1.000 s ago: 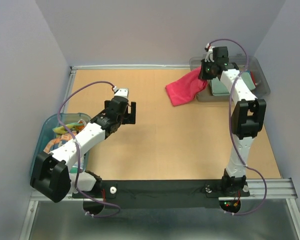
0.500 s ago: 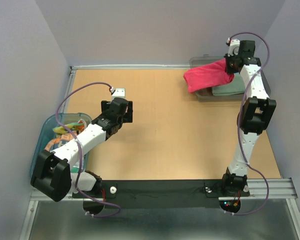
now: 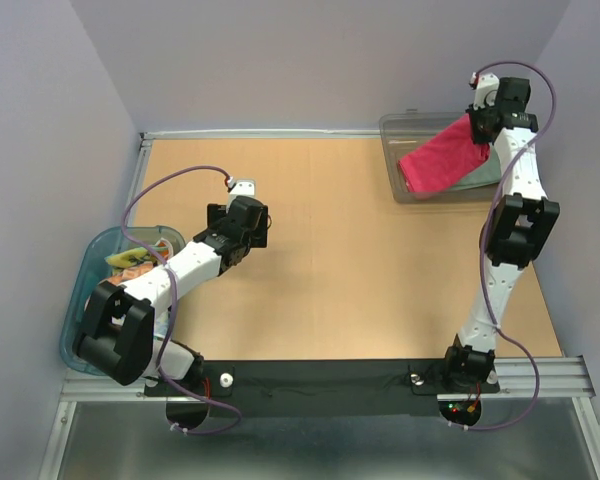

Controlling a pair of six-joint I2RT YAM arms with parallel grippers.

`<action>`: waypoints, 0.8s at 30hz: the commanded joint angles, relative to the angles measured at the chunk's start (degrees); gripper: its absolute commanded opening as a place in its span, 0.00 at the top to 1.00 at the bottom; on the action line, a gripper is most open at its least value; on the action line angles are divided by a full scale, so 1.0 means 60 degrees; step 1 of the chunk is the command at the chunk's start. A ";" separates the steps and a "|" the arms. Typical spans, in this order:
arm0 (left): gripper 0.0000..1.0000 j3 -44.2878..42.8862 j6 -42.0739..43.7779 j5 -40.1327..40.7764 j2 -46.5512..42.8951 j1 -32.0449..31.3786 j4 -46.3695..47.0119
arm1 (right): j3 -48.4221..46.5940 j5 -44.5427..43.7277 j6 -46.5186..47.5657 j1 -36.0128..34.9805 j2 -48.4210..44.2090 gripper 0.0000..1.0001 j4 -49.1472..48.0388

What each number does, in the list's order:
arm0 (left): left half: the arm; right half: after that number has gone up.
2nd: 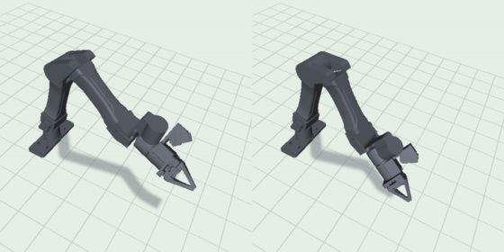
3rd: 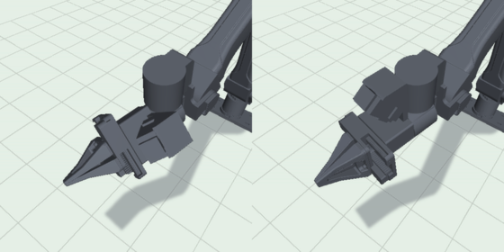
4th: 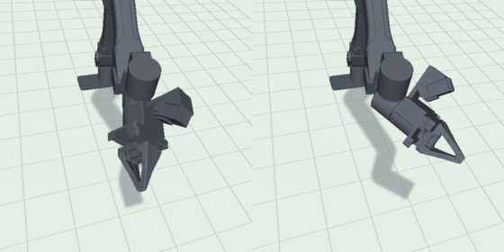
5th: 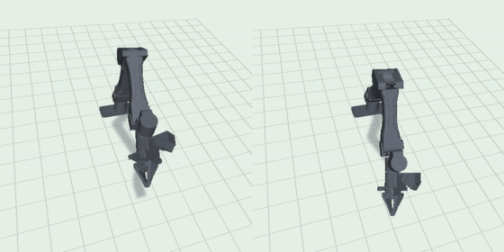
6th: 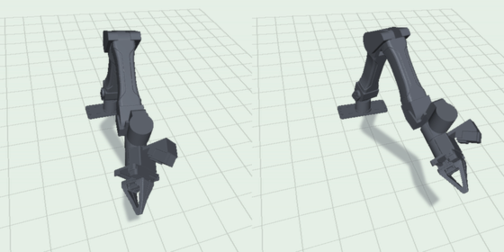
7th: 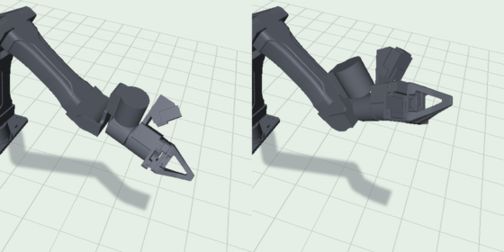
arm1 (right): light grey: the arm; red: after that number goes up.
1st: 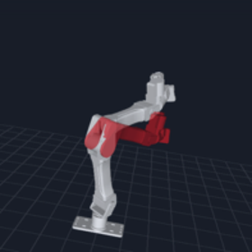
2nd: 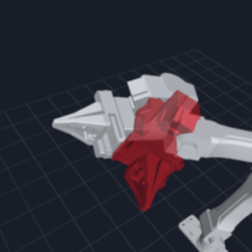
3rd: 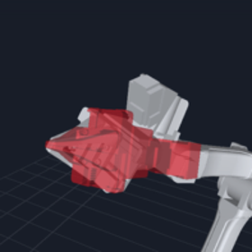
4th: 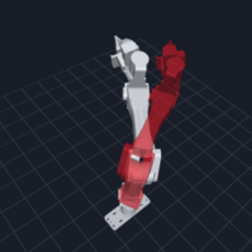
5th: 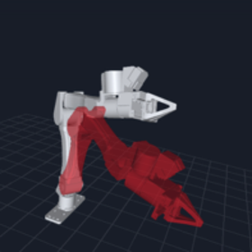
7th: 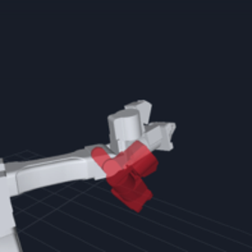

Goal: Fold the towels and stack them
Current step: Neatly place the folded towel into the bin

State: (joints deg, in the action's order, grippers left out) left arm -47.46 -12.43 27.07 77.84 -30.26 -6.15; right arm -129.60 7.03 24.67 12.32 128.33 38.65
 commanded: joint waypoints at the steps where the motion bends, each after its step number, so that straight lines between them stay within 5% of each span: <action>1: 0.01 0.0030 0.0064 0.0162 0.0004 0.0019 0.0264 | -0.0461 -0.0350 0.0137 0.0042 0.0174 1.00 -0.0246; 13: 0.01 0.0000 0.0093 0.0176 0.0034 0.0034 0.0249 | -0.1060 0.1172 -0.0712 0.0071 0.0159 1.00 -0.0422; 24: 0.01 -0.0014 0.0108 0.0176 0.0004 0.0019 0.0220 | -0.0886 -0.0217 -0.0844 0.0115 0.0203 0.99 -0.0685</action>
State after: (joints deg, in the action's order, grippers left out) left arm -47.46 -12.38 27.05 78.02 -30.26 -5.80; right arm -133.12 9.98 20.78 12.43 129.88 38.13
